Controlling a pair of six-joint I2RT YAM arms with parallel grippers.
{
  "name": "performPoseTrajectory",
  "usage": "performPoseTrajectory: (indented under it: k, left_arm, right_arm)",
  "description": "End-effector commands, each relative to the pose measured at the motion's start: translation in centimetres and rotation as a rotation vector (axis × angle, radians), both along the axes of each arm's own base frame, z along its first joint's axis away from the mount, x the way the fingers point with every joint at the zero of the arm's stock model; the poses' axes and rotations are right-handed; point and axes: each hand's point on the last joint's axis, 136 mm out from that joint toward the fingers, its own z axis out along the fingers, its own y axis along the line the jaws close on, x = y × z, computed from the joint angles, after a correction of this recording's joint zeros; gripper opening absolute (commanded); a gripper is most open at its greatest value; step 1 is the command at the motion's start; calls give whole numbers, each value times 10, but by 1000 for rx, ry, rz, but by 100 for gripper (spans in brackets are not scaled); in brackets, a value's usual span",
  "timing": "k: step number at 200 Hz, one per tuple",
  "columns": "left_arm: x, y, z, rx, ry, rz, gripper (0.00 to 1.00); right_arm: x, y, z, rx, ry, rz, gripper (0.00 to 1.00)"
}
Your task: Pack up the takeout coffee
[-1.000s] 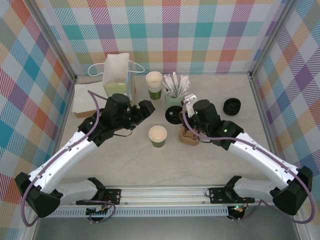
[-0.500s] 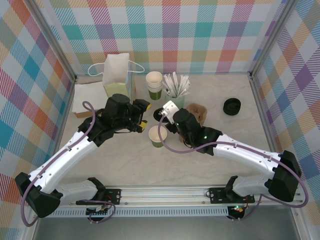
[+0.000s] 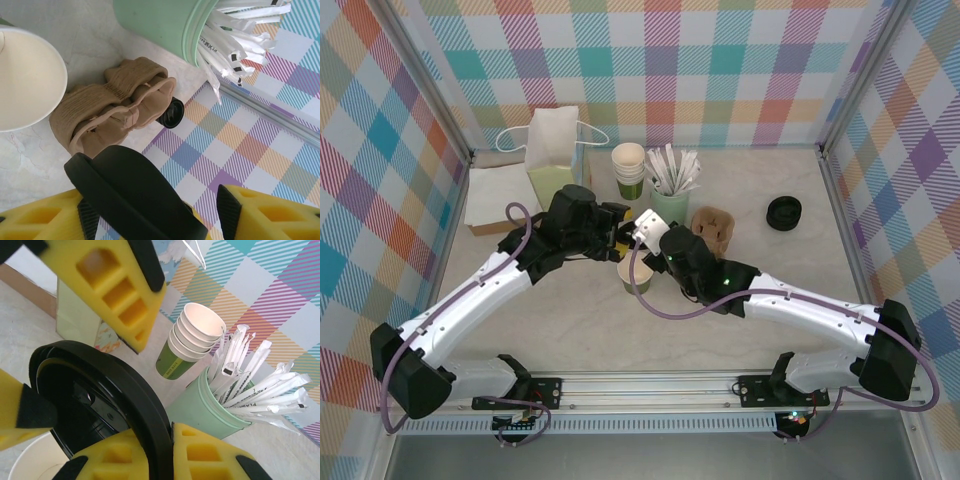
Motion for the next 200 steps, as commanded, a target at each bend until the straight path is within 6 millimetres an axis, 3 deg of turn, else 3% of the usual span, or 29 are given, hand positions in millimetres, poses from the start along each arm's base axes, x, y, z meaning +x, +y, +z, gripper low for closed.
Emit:
performPoseTrajectory:
  k: [1,55,91,135,172,200]
  left_arm:
    - [4,-7,1,-34,1,-10,59]
    - [6,-12,-7,-27,13,-30,44]
    - [7,-11,-6,5,-15,-47,27]
    - [8,-12,-1,49,-73,-96,18]
    - [7,-12,7,145,-186,-200,15]
    - [4,-12,13,239,-301,-315,12]
  right_arm:
    - [0,6,20,49,-42,4,10]
    - [-2,4,17,46,-30,6,13]
    - [-8,2,6,35,19,25,22]
    - [-18,-8,-8,39,110,55,32]
    - [-32,-22,-12,79,234,123,52]
    - [-48,-38,-11,152,356,213,75]
